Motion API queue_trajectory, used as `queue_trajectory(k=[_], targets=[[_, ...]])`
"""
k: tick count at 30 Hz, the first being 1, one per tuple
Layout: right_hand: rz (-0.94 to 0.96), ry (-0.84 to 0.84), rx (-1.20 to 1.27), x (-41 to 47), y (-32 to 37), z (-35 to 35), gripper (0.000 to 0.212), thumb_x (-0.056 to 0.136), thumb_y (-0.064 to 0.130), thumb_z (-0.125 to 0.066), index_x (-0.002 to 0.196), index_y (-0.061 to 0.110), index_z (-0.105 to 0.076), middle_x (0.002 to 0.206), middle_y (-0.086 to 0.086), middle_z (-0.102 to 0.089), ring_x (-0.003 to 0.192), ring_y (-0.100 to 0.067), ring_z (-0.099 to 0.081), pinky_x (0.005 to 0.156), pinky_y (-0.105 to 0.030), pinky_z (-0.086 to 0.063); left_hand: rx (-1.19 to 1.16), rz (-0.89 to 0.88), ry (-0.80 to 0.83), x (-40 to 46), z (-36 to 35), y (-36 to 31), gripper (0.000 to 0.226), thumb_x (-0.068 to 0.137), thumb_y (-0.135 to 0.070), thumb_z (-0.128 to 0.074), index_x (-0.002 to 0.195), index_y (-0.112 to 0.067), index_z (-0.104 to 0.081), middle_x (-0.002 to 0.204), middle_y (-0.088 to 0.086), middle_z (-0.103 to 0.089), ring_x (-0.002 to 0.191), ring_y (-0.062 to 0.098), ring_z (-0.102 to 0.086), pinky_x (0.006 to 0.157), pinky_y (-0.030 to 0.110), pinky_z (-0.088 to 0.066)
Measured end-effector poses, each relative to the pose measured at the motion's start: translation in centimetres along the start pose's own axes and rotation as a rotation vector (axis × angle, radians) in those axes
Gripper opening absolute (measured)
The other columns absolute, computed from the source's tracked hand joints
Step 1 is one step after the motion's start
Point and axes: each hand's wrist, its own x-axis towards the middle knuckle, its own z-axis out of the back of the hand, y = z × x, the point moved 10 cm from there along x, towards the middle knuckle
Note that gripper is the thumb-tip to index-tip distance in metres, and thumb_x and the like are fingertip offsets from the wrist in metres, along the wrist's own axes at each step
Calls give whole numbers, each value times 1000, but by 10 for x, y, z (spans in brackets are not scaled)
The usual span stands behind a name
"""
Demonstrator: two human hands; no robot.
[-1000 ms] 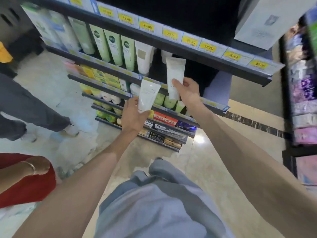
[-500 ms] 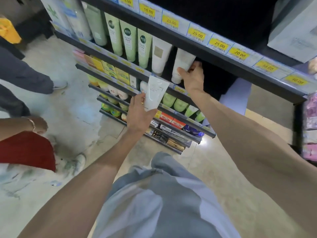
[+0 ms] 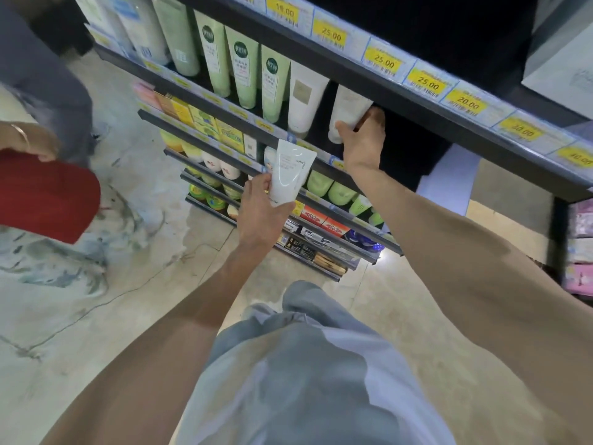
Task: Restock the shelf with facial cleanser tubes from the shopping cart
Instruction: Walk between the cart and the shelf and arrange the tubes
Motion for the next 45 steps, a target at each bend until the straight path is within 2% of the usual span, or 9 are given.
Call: queue_trajectory(k=[4,10,15,21,27,30,36,42,45], targets=[[25,10,-19,10,4,-4,67,88,25,-79,142,1,-46,147,-17,-49,139,-27,-46,115,-30,-33,-6,-15,9,-3,1,-3,71,79,-30,-83,140,-20,-47,134,-1,-52,120,16,-52,97,36,-50],[-8,-26,-57,20,0,-9,65,86,27,-79,135,-5,-51,138,-23,-54,130,-35,-51,112,-42,-40,-10,-9,17,-5,3,-3,70,81,-32,-82,140,-23,-46,132,-4,-51,118,13,-53,90,29,-49],[-46,57,24,14,-4,-9,70,85,27,-80,140,1,-46,141,-17,-49,131,-27,-49,114,-36,-39,-9,-36,20,-6,6,-5,71,80,-31,-82,140,-22,-46,133,-4,-51,120,15,-52,96,34,-52],[-28,140,208,-52,0,18,40,94,35,-71,126,14,-59,111,6,-65,105,-8,-64,94,-30,-56,-43,-67,18,-7,11,-11,69,81,-32,-80,140,-24,-46,131,-8,-49,120,14,-51,98,38,-52],[-152,325,326,-115,1,9,21,94,31,-73,112,24,-66,110,4,-70,103,-12,-69,80,-33,-63,-47,-158,5,-9,12,-33,66,78,-29,-81,135,-25,-48,127,-8,-51,114,13,-53,87,39,-54],[-220,388,367,-129,4,4,22,93,19,-75,112,17,-64,114,-2,-69,104,-16,-70,71,-30,-63,-45,-225,7,-11,9,-50,66,80,-32,-82,137,-22,-50,128,-6,-53,115,13,-54,84,36,-54],[-209,261,427,-124,3,30,21,95,9,-70,114,8,-62,105,11,-68,89,7,-69,64,-17,-57,-94,-377,92,-13,2,-71,66,92,-45,-69,147,-24,-40,137,-2,-48,123,15,-52,90,36,-55],[-226,91,633,-101,2,61,30,97,6,-65,126,8,-58,122,-6,-68,110,-13,-69,82,-34,-63,32,-465,20,8,13,-73,53,101,-31,-61,147,-11,-43,135,9,-50,125,26,-51,98,42,-50],[-254,52,731,-88,-1,65,38,97,4,-64,133,10,-54,130,-7,-64,120,-19,-65,87,-34,-61,110,-460,37,24,12,-71,52,100,-27,-60,147,-12,-44,139,9,-47,130,26,-46,100,37,-46]])
